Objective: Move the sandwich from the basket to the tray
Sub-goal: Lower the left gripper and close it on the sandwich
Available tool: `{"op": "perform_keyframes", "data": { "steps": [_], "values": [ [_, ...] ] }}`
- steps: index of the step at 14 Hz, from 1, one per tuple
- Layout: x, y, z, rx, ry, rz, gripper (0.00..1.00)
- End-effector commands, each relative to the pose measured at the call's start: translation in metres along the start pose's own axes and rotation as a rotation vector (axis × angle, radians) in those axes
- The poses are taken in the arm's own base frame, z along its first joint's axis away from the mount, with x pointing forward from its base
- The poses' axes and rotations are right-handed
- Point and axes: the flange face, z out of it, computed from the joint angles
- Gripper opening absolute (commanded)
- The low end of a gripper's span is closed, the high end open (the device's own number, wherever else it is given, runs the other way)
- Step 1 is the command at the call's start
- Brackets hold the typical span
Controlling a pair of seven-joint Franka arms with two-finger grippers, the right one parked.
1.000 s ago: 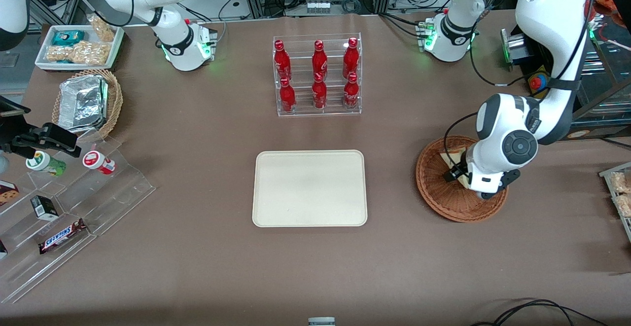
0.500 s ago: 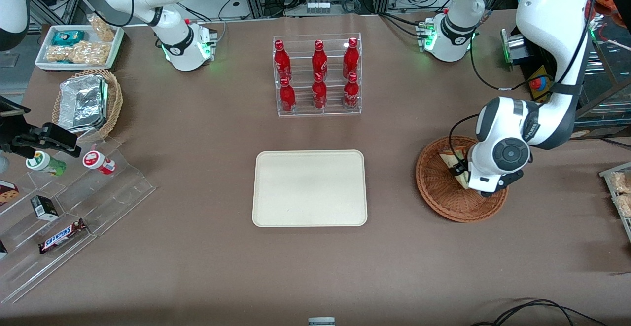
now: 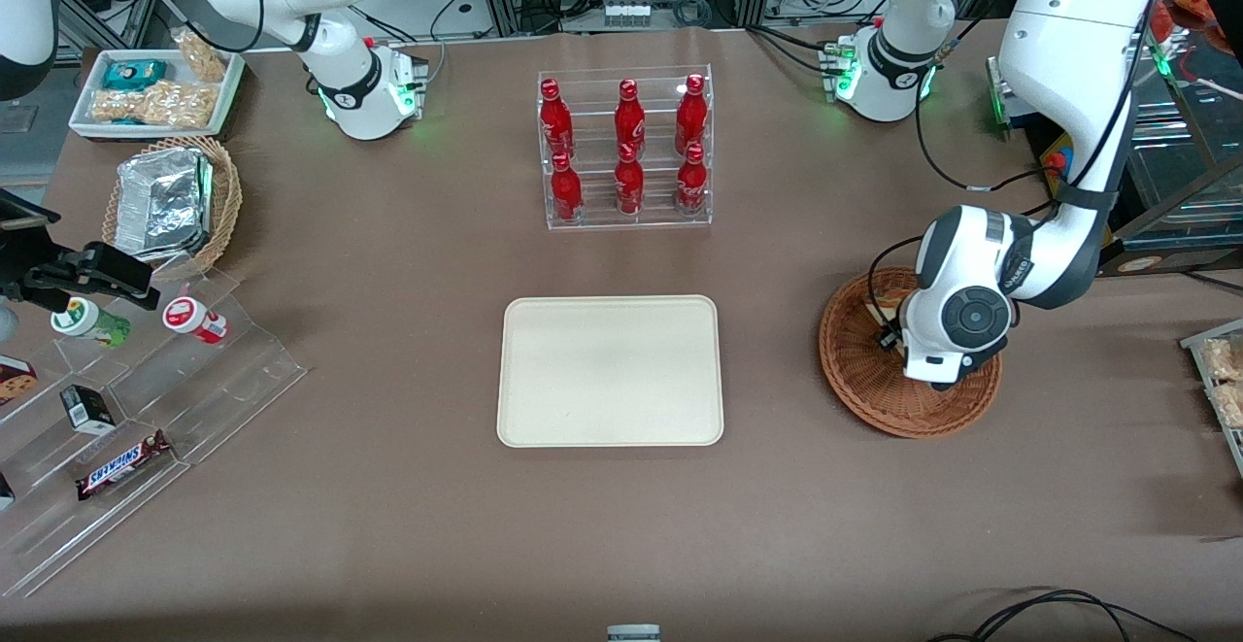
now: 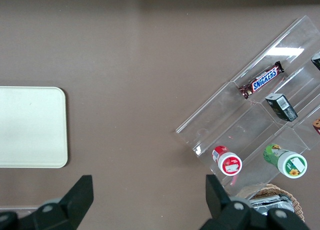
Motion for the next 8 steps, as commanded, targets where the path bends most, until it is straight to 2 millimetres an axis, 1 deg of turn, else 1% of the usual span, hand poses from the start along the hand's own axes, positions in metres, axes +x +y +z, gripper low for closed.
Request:
{"op": "perform_keyframes", "data": {
  "steps": [1, 2, 3, 4, 5, 6, 7, 8],
  "values": [
    [0.002, 0.019, -0.032, -0.037, 0.048, -0.124, 0.08],
    [0.006, 0.021, -0.046, -0.059, 0.063, -0.126, 0.05],
    [0.009, 0.021, -0.057, -0.069, 0.061, -0.134, 0.05],
    [0.013, 0.021, -0.073, -0.07, 0.062, -0.142, 0.05],
    [0.012, 0.023, -0.089, -0.065, 0.064, -0.147, 0.05],
    [0.007, 0.027, -0.102, -0.056, 0.068, -0.124, 0.06],
    [0.0, 0.035, -0.115, -0.067, 0.079, -0.098, 0.06],
    [-0.015, 0.047, -0.124, -0.078, 0.094, -0.068, 0.06]
  ]
}}
